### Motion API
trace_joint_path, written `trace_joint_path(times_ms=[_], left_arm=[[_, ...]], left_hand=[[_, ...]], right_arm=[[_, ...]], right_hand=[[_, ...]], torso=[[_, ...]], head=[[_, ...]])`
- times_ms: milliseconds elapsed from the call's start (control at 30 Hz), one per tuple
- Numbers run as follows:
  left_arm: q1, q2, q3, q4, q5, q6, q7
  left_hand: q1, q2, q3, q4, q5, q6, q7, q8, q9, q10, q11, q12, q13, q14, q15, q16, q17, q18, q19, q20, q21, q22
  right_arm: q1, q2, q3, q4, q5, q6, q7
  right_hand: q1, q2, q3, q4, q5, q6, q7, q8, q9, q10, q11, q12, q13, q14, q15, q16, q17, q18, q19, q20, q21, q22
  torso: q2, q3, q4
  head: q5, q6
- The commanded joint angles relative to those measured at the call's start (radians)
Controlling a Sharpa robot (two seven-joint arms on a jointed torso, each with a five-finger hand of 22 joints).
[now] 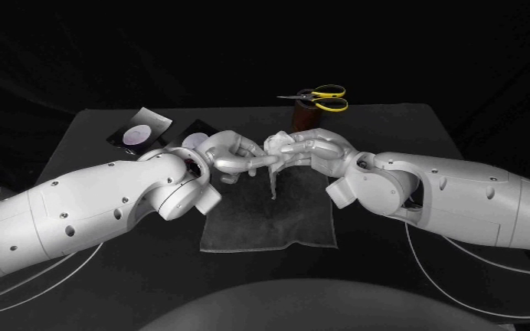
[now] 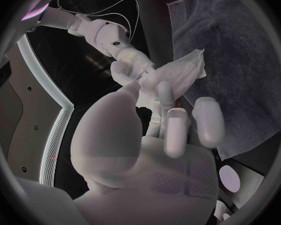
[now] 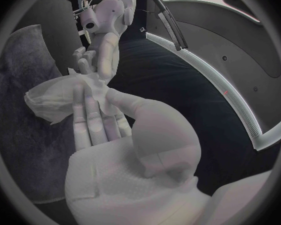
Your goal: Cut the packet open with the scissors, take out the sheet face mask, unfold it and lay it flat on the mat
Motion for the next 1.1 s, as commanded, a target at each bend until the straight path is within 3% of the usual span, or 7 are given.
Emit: trace_joint_path(times_ms=[33,233,333,433,600,833,1100], left_arm=[[0.000,0.005,0.001,0.004,0.015,0.000,0.003],[0.000,0.005,0.001,0.006,0.021,-0.004,0.008],[0.000,0.004,0.001,0.007,0.030,-0.010,0.013],[0.000,0.003,0.001,0.008,0.052,-0.019,0.024],[0.000,-0.003,0.001,0.009,0.084,-0.031,0.040],[0.000,-0.007,0.001,0.011,0.107,-0.045,0.049],[0.000,-0.012,0.001,0.010,0.127,-0.048,0.049]], left_hand=[[0.024,0.006,-0.010,0.000,-0.004,-0.002,0.000,-0.007,-0.001,0.001,0.005,0.005,0.002,0.066,0.004,0.003,0.131,-0.009,0.006,0.004,0.006,0.002],[0.100,0.048,0.015,-0.014,-0.003,0.011,-0.003,-0.014,-0.002,0.004,0.000,0.002,0.005,0.066,0.001,0.002,0.131,-0.009,0.006,0.004,0.007,0.004],[0.169,0.087,0.068,-0.037,-0.003,0.022,-0.009,-0.021,-0.004,0.003,-0.006,-0.007,0.003,0.067,-0.005,0.003,0.133,-0.009,0.006,0.001,0.007,0.004],[0.217,0.105,0.131,-0.061,-0.002,0.031,-0.012,-0.026,-0.005,-0.002,-0.009,-0.018,0.001,0.067,-0.009,0.002,0.132,-0.009,0.007,-0.002,0.008,0.005],[0.234,0.096,0.247,-0.102,-0.003,0.046,-0.014,-0.016,0.008,0.007,-0.011,-0.032,0.000,0.068,-0.010,0.003,0.139,-0.010,0.008,-0.004,0.010,0.008],[0.181,0.072,0.383,-0.158,-0.003,0.037,-0.014,0.023,0.048,0.023,-0.011,-0.050,0.000,0.069,-0.010,0.003,0.142,-0.010,0.008,-0.003,0.013,0.013],[0.147,0.063,0.419,-0.174,-0.004,0.032,-0.017,0.042,0.067,0.029,-0.013,-0.054,0.003,0.070,-0.011,0.003,0.145,-0.010,0.008,-0.004,0.013,0.014]], right_arm=[[0.000,0.002,0.001,0.000,-0.004,0.009,0.013],[0.000,0.002,0.001,-0.003,-0.004,0.006,0.011],[0.000,0.003,0.001,-0.006,-0.004,0.002,0.007],[0.000,0.003,0.001,-0.009,-0.004,-0.003,0.003],[0.000,0.003,0.001,-0.017,-0.004,-0.011,0.000],[0.000,0.003,0.001,-0.023,-0.004,-0.019,-0.003],[0.000,0.000,0.001,-0.029,-0.027,-0.039,-0.015]], right_hand=[[-0.003,-0.005,-0.005,0.000,-0.002,0.002,0.012,0.004,0.002,0.008,0.001,0.001,0.000,0.009,-0.001,-0.004,0.001,0.001,-0.006,-0.002,0.006,0.001],[-0.002,-0.004,-0.005,0.001,-0.002,0.002,0.012,0.004,0.002,0.008,0.000,0.001,0.000,0.009,-0.001,-0.004,0.001,0.002,-0.006,-0.002,0.007,0.001],[-0.002,-0.003,-0.005,0.001,-0.002,0.003,0.012,0.004,0.002,0.009,0.000,0.001,0.000,0.009,-0.002,-0.004,0.001,0.002,-0.006,-0.002,0.007,0.002],[-0.001,0.000,-0.004,0.001,-0.002,0.003,0.012,0.005,0.002,0.009,0.000,0.001,0.000,0.010,-0.002,-0.005,0.001,0.003,-0.006,-0.002,0.008,0.002],[0.000,0.004,-0.003,0.002,-0.002,0.003,0.011,0.005,0.002,0.010,0.000,0.001,0.000,0.011,-0.003,-0.005,0.001,0.004,-0.006,-0.002,0.009,0.003],[0.001,0.006,-0.003,0.003,-0.002,0.004,0.011,0.005,0.002,0.010,-0.001,0.001,0.000,0.012,-0.003,-0.005,0.001,0.004,-0.006,-0.002,0.010,0.003],[0.003,0.009,-0.007,0.002,-0.002,0.008,0.009,0.009,0.005,0.017,-0.004,0.002,0.001,0.029,-0.009,0.000,0.004,0.010,0.003,-0.003,0.023,0.011]], torso=[[0.000,-0.0006,0.0005],[0.000,-0.0007,0.0004],[0.000,-0.0007,0.0007],[0.000,-0.0007,0.0004],[0.000,-0.0002,0.0004],[0.000,-0.0001,0.0001],[0.000,0.0001,0.0000]], head=[[-0.001,0.000],[-0.003,0.000],[-0.004,0.000],[-0.004,0.000],[-0.005,0.000],[-0.006,0.000],[-0.008,0.000]])
